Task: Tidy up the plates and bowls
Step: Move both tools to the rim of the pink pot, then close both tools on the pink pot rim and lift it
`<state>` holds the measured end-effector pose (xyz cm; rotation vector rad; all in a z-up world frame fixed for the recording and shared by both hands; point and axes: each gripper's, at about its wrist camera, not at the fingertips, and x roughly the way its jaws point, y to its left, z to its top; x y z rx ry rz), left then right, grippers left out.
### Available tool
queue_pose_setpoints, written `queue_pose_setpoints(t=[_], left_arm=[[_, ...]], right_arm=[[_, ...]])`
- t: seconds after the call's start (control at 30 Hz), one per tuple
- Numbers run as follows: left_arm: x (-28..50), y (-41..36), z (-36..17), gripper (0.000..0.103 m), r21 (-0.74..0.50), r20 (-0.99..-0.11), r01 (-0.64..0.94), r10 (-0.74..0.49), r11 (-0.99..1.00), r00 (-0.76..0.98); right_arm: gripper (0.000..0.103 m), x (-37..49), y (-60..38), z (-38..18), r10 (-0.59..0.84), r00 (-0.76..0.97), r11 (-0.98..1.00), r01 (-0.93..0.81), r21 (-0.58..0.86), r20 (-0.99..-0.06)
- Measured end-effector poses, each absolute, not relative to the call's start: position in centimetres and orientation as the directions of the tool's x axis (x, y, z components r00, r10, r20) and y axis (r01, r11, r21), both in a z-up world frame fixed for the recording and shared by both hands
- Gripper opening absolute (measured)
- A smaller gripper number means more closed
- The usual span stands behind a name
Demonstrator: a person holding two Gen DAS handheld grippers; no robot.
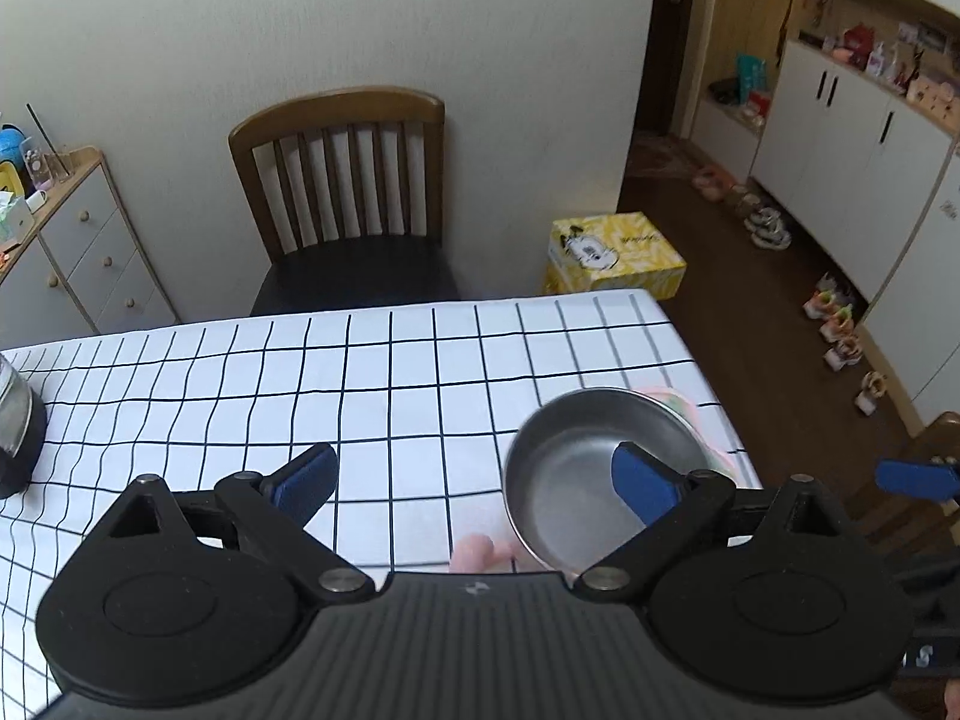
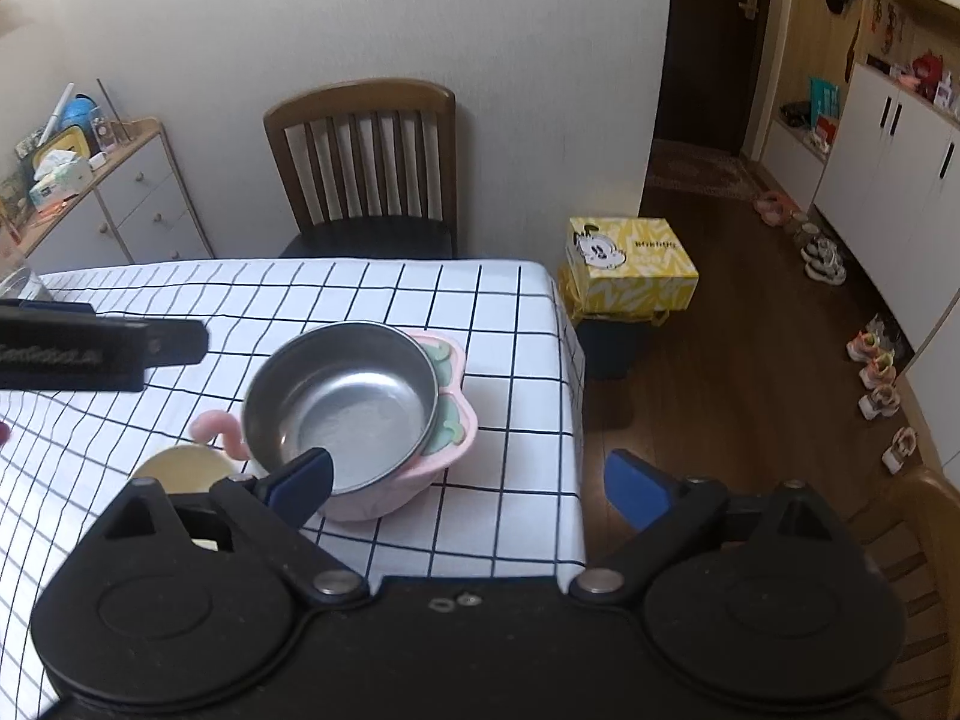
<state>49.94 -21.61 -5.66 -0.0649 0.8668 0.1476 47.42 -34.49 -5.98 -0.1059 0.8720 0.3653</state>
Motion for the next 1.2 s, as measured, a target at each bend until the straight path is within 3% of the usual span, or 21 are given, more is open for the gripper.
queue_pose_setpoints(t=[0.27,0.5,0.57,0.63,0.73,0.87,0.93,1.0,1.03,1.2], left_arm=[[54.2,-21.2,-8.9,0.099,-0.023,-0.814,-0.167,0.079,0.986,0.576],[56.0,-20.6,-11.5,0.097,-0.065,-0.854,-0.194,0.046,0.979,0.519],[56.3,-20.5,-12.0,0.088,-0.071,-0.860,-0.197,0.040,0.978,0.508],[56.6,-20.4,-12.6,0.071,-0.082,-0.871,-0.195,0.025,0.977,0.491],[57.3,-20.5,-13.4,0.058,-0.099,-0.891,-0.171,-0.011,0.980,0.454],[57.5,-20.5,-13.8,0.049,-0.106,-0.895,-0.171,-0.019,0.980,0.445],[57.6,-20.5,-13.9,0.032,-0.098,-0.901,-0.173,-0.013,0.980,0.433],[57.6,-20.5,-13.9,0.030,-0.087,-0.905,-0.180,-0.002,0.980,0.426],[57.6,-20.5,-13.9,0.024,-0.084,-0.905,-0.180,0.001,0.980,0.425],[57.6,-21.3,-13.3,0.013,-0.078,-0.897,-0.148,-0.004,0.986,0.443]], right_arm=[[0.095,50.0,-32.9,-8.8,0.272,0.535,0.947,-0.297,0.123,-0.800],[0.084,51.2,-31.9,-10.9,0.256,0.479,0.959,-0.238,0.156,-0.840],[0.078,51.3,-31.9,-11.2,0.266,0.463,0.957,-0.228,0.177,-0.845],[0.075,51.4,-31.8,-11.4,0.267,0.451,0.958,-0.220,0.184,-0.851],[0.066,51.5,-31.8,-11.8,0.279,0.430,0.955,-0.216,0.202,-0.859],[0.054,51.8,-31.9,-11.8,0.293,0.418,0.952,-0.207,0.224,-0.860],[0.047,51.9,-31.8,-11.8,0.298,0.410,0.950,-0.212,0.228,-0.862],[0.041,52.0,-31.7,-11.7,0.299,0.406,0.950,-0.214,0.228,-0.864],[0.036,52.0,-31.6,-11.7,0.308,0.402,0.947,-0.217,0.237,-0.862],[0.031,52.1,-31.5,-11.7,0.313,0.396,0.946,-0.210,0.247,-0.863]])
